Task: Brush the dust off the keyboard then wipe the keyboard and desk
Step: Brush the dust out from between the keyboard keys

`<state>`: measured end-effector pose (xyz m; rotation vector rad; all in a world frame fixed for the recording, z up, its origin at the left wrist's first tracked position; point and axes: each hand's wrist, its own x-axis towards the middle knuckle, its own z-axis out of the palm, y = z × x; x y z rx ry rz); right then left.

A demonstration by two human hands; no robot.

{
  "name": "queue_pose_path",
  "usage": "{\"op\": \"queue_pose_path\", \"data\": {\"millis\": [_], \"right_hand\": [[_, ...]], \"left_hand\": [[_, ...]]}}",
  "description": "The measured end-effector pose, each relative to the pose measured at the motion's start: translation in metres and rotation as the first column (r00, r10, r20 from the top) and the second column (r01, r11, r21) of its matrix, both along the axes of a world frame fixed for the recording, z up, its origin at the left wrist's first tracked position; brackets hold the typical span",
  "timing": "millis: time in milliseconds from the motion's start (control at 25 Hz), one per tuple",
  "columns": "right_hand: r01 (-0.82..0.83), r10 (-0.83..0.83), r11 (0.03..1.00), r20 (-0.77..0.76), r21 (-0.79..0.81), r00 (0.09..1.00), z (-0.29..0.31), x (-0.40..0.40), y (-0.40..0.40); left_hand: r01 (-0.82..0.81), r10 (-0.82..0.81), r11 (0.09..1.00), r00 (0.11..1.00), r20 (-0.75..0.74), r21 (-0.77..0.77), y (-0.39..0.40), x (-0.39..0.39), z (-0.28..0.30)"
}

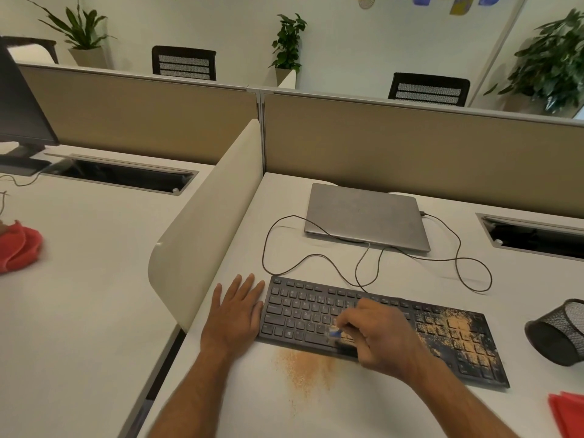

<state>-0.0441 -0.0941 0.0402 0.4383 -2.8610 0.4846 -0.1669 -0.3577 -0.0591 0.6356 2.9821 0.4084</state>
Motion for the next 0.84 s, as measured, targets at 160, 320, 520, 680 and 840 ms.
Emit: {"op": "queue_pose_path", "data": {"millis": [160,320,520,680,840], "right_hand": [[-0.066,0.065,0.998,0.059,0.014,0.996,-0.005,0.0,-0.005],[0.01,-0.013,0.998,0.042,0.064,0.999,-0.003,0.0,0.004],[-0.01,0.008,0.998,0.05,0.055,0.999,-0.004,0.001,0.001],[0.034,-0.037,0.996,0.037,0.077,0.999,0.0,0.0,0.01],[0.044,-0.044,0.999,-0.006,0.019,0.999,0.001,-0.002,0.008]], "left_hand": [[0.001,-0.001,1.0,1.0,-0.001,-0.001,-0.001,-0.001,-0.002],[-0.004,0.004,1.0,1.0,-0.002,0.001,0.0,-0.001,-0.001],[-0.004,0.004,1.0,1.0,-0.003,0.012,0.0,0.0,-0.001],[-0.005,0.005,1.0,1.0,-0.003,0.007,-0.001,-0.001,-0.002],[-0.004,0.004,1.0,1.0,-0.002,0.02,-0.001,-0.001,-0.001]]}}
